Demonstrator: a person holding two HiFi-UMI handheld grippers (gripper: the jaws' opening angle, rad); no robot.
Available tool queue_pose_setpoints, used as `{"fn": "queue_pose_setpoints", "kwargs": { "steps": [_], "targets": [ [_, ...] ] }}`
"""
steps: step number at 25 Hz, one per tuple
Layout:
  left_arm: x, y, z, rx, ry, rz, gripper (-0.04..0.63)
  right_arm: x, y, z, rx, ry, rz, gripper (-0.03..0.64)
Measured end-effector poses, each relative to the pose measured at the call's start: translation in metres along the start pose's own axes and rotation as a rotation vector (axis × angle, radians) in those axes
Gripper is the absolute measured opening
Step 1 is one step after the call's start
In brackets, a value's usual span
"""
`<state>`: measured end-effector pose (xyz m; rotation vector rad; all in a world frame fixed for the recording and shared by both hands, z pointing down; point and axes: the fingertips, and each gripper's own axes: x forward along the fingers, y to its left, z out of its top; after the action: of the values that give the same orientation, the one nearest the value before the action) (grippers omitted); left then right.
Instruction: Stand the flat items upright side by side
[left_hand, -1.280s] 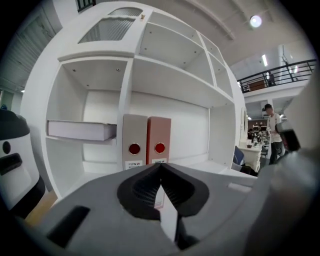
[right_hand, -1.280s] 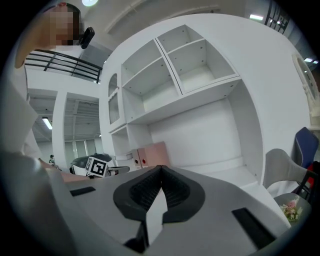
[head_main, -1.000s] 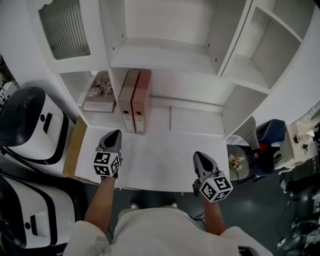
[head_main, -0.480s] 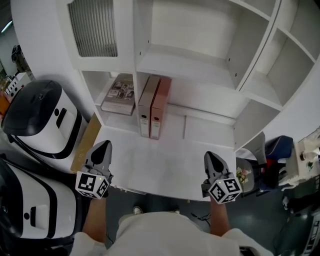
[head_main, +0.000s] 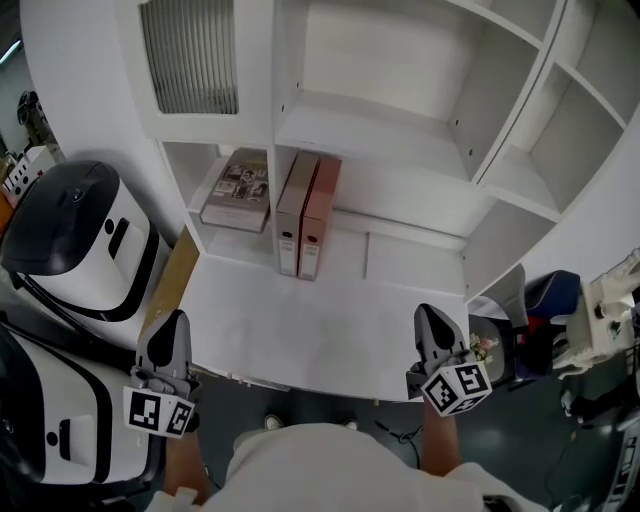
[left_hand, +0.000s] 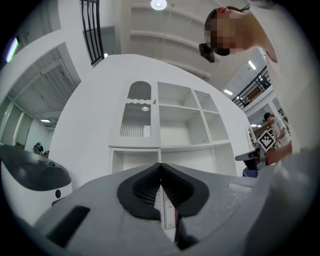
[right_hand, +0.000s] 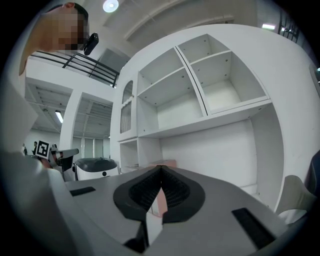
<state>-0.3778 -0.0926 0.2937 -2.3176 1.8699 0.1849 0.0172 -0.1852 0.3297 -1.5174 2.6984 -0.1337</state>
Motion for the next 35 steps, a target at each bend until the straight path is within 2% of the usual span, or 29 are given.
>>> {"fn": "queue_pose_setpoints", "kwargs": {
  "steps": [2, 7, 10, 18, 35],
  "targets": [
    [-0.006, 0.004, 0.009, -0.008, -0.012, 0.010, 0.015, -0.002, 0.002, 0.004, -0.004, -0.004, -0.005, 0.002],
    [-0.003, 0.017, 0.039, 0.028, -0.069, -0.015, 0.015, 0.001, 0.010, 0.000, 0.001, 0.002, -0.021, 0.002],
    [-0.003, 0.022, 0.043, 0.020, -0.082, -0.025, 0.015, -0.002, 0.018, -0.003, 0.000, 0.014, -0.029, 0.002],
    [0.002, 0.026, 0.029, -0.020, -0.076, -0.071, 0.015, -0.012, 0.030, -0.004, -0.014, 0.023, -0.059, 0.002],
    [-0.003, 0.046, -0.013, -0.107, -0.039, -0.098, 0.015, 0.002, 0.060, -0.011, -0.036, 0.042, -0.075, 0.002]
  ]
}}
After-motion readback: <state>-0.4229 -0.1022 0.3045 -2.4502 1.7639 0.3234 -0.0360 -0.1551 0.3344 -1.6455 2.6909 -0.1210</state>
